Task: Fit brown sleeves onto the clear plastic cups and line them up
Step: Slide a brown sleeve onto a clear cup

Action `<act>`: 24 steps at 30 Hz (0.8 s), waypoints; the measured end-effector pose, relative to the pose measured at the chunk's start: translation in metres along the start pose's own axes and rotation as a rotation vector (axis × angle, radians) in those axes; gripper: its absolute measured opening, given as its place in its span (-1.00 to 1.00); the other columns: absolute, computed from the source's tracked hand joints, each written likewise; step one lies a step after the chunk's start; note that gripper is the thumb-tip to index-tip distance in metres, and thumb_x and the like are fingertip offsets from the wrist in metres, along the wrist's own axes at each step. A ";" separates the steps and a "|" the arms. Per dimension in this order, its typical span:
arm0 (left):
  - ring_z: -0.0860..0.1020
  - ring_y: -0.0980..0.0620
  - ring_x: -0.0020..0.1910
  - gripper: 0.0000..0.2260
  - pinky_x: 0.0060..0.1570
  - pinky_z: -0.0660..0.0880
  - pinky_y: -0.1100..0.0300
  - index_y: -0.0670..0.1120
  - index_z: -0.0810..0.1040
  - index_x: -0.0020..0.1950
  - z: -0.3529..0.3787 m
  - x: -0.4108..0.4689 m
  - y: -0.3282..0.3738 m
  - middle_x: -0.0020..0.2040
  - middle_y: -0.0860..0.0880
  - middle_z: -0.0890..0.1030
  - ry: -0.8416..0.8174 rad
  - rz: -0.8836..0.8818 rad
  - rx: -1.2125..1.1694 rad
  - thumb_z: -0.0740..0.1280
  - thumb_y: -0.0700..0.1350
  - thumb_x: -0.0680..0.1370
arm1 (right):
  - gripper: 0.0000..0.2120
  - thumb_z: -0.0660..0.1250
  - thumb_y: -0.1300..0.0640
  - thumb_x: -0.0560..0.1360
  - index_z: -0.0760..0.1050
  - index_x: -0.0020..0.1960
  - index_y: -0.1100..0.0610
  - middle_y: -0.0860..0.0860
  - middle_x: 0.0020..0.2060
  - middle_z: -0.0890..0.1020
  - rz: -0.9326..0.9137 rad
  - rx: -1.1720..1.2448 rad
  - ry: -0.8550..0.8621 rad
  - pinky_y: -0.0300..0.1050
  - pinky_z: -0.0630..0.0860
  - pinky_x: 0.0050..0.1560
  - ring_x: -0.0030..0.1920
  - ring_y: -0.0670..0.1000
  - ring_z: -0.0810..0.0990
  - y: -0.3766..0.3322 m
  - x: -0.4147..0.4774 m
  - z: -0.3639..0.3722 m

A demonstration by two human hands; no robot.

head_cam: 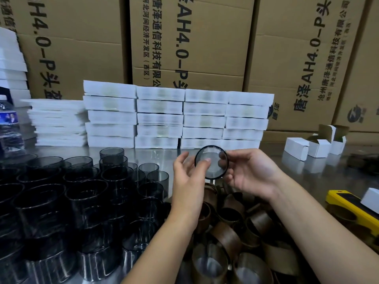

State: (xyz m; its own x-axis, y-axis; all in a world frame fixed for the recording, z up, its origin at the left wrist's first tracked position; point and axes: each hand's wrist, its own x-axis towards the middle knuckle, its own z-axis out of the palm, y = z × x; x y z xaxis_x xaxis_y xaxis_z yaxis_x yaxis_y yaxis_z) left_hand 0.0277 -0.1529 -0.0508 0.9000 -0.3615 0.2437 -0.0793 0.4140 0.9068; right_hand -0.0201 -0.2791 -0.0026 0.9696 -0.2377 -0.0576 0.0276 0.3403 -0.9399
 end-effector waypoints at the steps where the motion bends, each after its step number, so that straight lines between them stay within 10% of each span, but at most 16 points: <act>1: 0.51 0.07 0.26 -0.43 0.28 0.40 0.12 0.12 0.37 0.30 0.000 0.000 0.000 0.29 -0.03 0.52 -0.018 -0.021 -0.015 0.47 0.10 0.35 | -0.90 0.23 0.18 0.36 0.49 -0.21 0.19 0.05 -0.43 0.54 0.024 0.015 -0.023 -0.31 0.35 -0.53 -0.54 -0.08 0.35 0.002 0.000 0.000; 9: 0.66 -0.08 0.05 -0.28 0.20 0.53 -0.05 -0.20 0.49 0.25 0.001 0.002 0.000 0.05 -0.14 0.68 -0.043 -0.088 -0.121 0.56 0.05 0.17 | -0.75 0.23 0.11 0.39 0.51 0.01 0.19 0.06 -0.27 0.57 0.065 -0.229 -0.124 -0.29 0.28 -0.55 -0.41 -0.05 0.36 0.007 0.004 -0.004; 19: 0.69 0.10 -0.15 -0.15 -0.19 0.62 0.24 -0.14 0.44 0.32 -0.001 -0.001 0.007 0.15 -0.10 0.61 0.041 -0.085 -0.273 0.50 0.16 0.09 | -0.80 0.19 0.17 0.58 0.51 -0.13 0.22 0.14 -0.15 0.55 -0.109 -1.194 0.425 -0.14 0.35 -0.29 -0.24 0.07 0.46 -0.019 0.044 -0.046; 24: 0.70 0.02 -0.12 -0.54 -0.25 0.60 0.26 -0.13 0.51 0.24 -0.003 0.002 0.006 0.12 -0.11 0.62 0.070 -0.095 -0.308 0.48 0.00 0.40 | -0.68 0.09 0.17 0.62 0.54 0.17 0.29 0.19 0.18 0.57 0.043 -1.561 0.374 -0.07 0.42 0.14 0.19 0.17 0.50 -0.010 0.064 -0.064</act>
State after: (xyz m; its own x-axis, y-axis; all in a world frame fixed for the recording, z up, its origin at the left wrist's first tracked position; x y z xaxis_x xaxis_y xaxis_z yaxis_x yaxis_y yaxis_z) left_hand 0.0302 -0.1484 -0.0458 0.9251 -0.3569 0.1292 0.1303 0.6183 0.7751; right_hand 0.0265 -0.3557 -0.0181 0.8457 -0.5309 0.0536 -0.4867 -0.8088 -0.3302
